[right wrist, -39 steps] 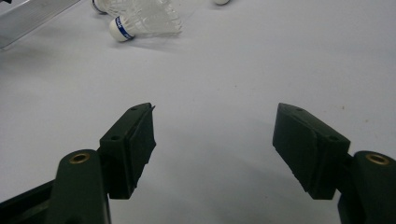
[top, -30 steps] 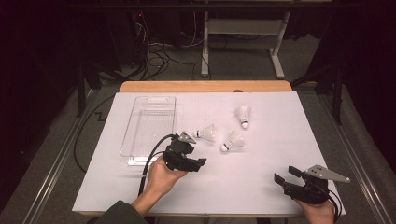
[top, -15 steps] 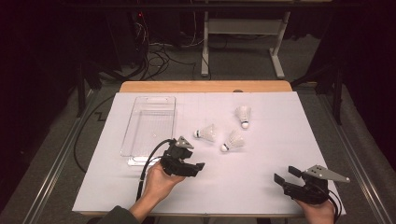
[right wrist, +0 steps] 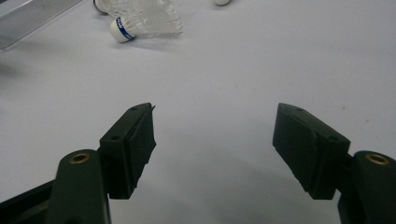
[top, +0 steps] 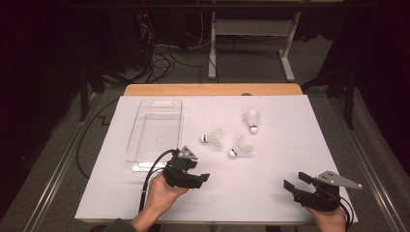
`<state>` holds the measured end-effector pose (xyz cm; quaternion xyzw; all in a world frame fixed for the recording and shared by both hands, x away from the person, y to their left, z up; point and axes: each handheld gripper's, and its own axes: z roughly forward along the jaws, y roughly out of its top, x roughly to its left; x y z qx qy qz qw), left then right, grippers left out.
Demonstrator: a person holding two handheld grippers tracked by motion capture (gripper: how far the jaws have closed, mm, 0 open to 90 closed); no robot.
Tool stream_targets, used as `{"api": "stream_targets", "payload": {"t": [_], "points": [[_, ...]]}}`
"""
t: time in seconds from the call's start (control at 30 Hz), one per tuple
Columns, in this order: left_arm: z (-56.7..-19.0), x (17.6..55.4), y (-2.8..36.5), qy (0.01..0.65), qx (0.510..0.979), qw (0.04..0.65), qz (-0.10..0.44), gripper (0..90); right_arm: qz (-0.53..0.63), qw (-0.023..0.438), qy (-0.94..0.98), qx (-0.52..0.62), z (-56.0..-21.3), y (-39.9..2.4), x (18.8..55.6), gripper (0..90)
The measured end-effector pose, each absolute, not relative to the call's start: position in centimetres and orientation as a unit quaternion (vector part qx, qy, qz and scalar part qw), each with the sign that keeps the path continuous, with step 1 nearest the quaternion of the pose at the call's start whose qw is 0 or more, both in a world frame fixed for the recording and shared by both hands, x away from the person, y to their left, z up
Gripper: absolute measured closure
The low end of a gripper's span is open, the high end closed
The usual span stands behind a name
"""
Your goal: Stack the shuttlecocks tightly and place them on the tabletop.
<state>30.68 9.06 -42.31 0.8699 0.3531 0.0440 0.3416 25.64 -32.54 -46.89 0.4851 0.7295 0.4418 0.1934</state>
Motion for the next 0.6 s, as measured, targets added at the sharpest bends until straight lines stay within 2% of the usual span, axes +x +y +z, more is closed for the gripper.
{"api": "stream_targets", "payload": {"t": [0.6], "points": [[-42.8,29.3,10.6,0.363,0.864,0.347,0.044,38.1,0.442,0.194,0.729,0.485,-46.9,-32.5,25.6,30.1]]}}
